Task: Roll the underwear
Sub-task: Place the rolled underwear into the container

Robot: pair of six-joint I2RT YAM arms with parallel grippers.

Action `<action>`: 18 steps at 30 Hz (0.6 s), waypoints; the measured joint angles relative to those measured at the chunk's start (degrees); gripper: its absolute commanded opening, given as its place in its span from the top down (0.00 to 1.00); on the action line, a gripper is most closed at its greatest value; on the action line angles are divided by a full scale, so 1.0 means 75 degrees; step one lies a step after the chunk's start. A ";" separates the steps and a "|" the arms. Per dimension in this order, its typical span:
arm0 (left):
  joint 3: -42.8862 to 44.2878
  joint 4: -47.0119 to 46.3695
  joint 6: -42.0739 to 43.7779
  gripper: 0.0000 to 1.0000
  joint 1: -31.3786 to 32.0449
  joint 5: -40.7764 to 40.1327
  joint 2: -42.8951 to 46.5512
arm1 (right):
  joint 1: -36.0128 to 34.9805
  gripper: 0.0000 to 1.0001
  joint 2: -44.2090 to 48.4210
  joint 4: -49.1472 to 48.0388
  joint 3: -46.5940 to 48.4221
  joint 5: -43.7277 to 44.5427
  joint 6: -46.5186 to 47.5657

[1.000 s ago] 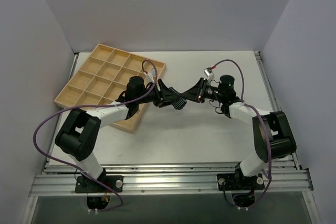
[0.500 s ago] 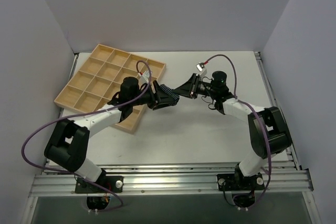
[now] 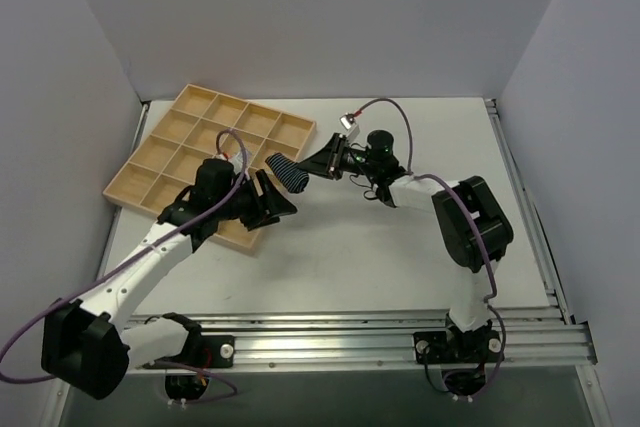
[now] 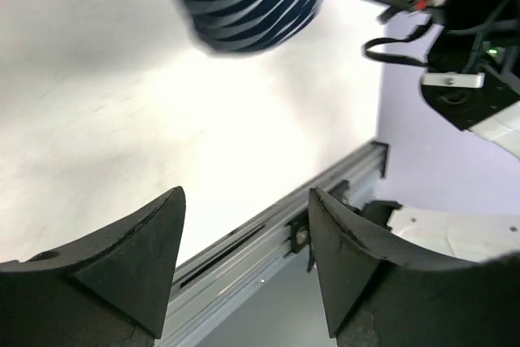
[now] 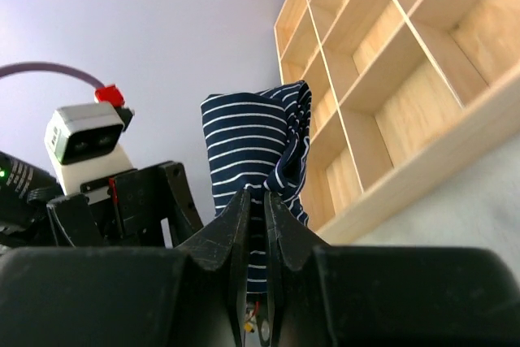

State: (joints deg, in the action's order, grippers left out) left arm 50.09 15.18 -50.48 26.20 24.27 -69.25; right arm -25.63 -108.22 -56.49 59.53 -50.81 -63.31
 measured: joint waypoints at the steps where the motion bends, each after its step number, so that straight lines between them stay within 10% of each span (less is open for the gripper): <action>1: -0.0023 0.0399 0.0035 0.29 -0.0079 -0.0152 0.0216 | -0.0064 1.00 -0.0181 -0.0093 0.0178 0.0061 -0.0035; 18: 0.1384 0.3902 0.0912 0.33 -0.2888 -0.2075 0.0111 | -0.1209 1.00 -0.2632 0.0522 0.3075 0.0950 0.1457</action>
State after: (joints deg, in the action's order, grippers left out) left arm 60.47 44.45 -43.64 4.54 8.71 -68.42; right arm -34.70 -127.96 -52.58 82.59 -43.68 -52.38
